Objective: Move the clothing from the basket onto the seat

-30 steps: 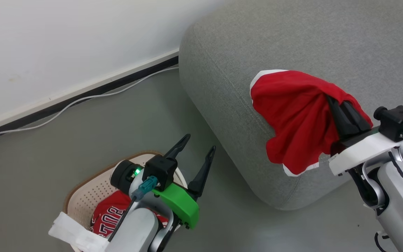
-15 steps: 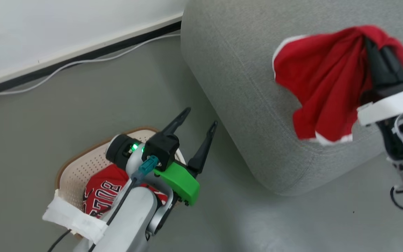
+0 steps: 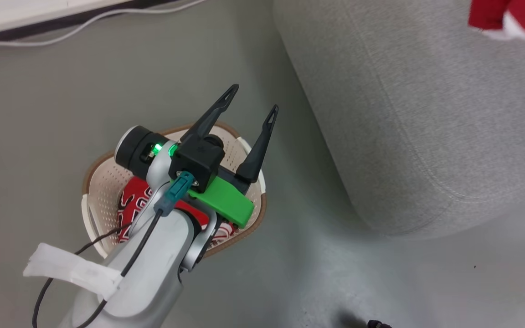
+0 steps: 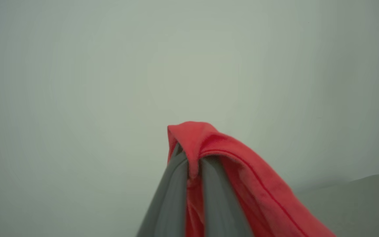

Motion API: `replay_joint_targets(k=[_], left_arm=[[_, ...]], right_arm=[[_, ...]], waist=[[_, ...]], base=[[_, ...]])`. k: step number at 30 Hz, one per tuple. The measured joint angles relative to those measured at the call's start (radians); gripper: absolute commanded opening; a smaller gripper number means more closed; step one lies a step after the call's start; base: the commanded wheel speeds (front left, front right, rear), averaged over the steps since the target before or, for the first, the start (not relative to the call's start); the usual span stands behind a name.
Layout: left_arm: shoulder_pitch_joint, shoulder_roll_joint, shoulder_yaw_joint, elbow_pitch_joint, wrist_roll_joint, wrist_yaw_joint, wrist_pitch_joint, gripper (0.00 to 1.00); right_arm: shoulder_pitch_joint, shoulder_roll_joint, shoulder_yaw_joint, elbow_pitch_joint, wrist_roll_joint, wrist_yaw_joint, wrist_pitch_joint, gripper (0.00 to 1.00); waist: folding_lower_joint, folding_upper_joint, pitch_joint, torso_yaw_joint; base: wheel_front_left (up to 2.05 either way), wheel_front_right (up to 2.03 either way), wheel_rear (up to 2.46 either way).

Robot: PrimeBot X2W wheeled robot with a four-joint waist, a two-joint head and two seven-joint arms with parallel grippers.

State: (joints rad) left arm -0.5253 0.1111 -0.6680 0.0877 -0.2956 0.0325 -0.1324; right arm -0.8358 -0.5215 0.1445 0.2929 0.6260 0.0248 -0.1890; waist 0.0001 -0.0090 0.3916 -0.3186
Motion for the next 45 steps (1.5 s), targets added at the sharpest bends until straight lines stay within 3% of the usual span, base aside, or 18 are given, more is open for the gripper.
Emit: replay_joint_targets(k=[12,18,23,35,37,38,39,40,41,45], left_arm=[[-0.032,0.013,-0.013,-0.052,0.019,-0.001,0.019,1.00],[-0.033,0.016,-0.026,-0.069,0.023,-0.002,0.028,1.00],[-0.033,0.017,-0.036,-0.077,0.027,-0.003,0.032,1.00],[-0.033,0.027,-0.047,-0.077,0.031,-0.014,0.035,1.00],[-0.033,0.028,-0.047,-0.070,0.031,-0.015,0.030,1.00],[-0.033,0.028,-0.046,-0.064,0.031,-0.015,0.025,1.00],[-0.033,0.028,-0.045,-0.063,0.031,-0.015,0.025,1.00],[-0.033,0.028,-0.044,-0.063,0.031,-0.015,0.024,1.00],[-0.033,0.028,-0.044,-0.063,0.030,-0.015,0.024,1.00],[-0.033,0.028,-0.036,-0.056,0.030,-0.015,0.011,1.00]], right_arm=[[-0.142,-0.115,-0.080,0.159,0.002,-0.040,0.066,0.00],[-0.157,-0.143,-0.106,0.237,-0.003,-0.071,0.066,0.00],[-0.154,-0.126,-0.114,0.307,0.003,-0.071,0.056,0.00],[-0.127,-0.015,-0.054,0.424,0.006,-0.064,0.006,0.00],[-0.121,-0.005,-0.038,0.442,-0.005,-0.053,-0.001,0.07],[-0.116,0.007,-0.029,0.449,-0.010,-0.051,-0.008,0.15],[-0.113,0.020,-0.019,0.458,-0.012,-0.047,-0.010,0.31],[-0.110,0.032,-0.012,0.464,-0.013,-0.043,-0.013,0.49],[-0.107,0.042,-0.005,0.470,-0.015,-0.040,-0.017,1.00],[-0.103,0.060,0.016,0.490,-0.030,-0.022,-0.031,1.00]], waist=[[0.0001,0.0000,0.127,0.093],[0.0001,0.0000,0.180,0.130],[0.0001,0.0000,0.222,0.144],[0.0001,0.0000,0.273,0.145],[0.0000,0.0000,0.273,0.145],[0.0000,0.0000,0.271,0.145],[0.0000,0.0000,0.268,0.145],[0.0000,0.0000,0.266,0.145],[0.0000,0.0000,0.264,0.144],[0.0000,0.0000,0.254,0.143]], base=[[0.00,0.00,0.00],[0.00,0.00,0.00],[0.00,0.00,0.00],[0.00,0.00,0.00],[0.00,0.00,0.00],[0.00,0.00,0.00],[0.00,0.00,0.00],[0.00,0.00,0.00],[0.00,0.00,0.00],[0.00,0.00,0.00]])
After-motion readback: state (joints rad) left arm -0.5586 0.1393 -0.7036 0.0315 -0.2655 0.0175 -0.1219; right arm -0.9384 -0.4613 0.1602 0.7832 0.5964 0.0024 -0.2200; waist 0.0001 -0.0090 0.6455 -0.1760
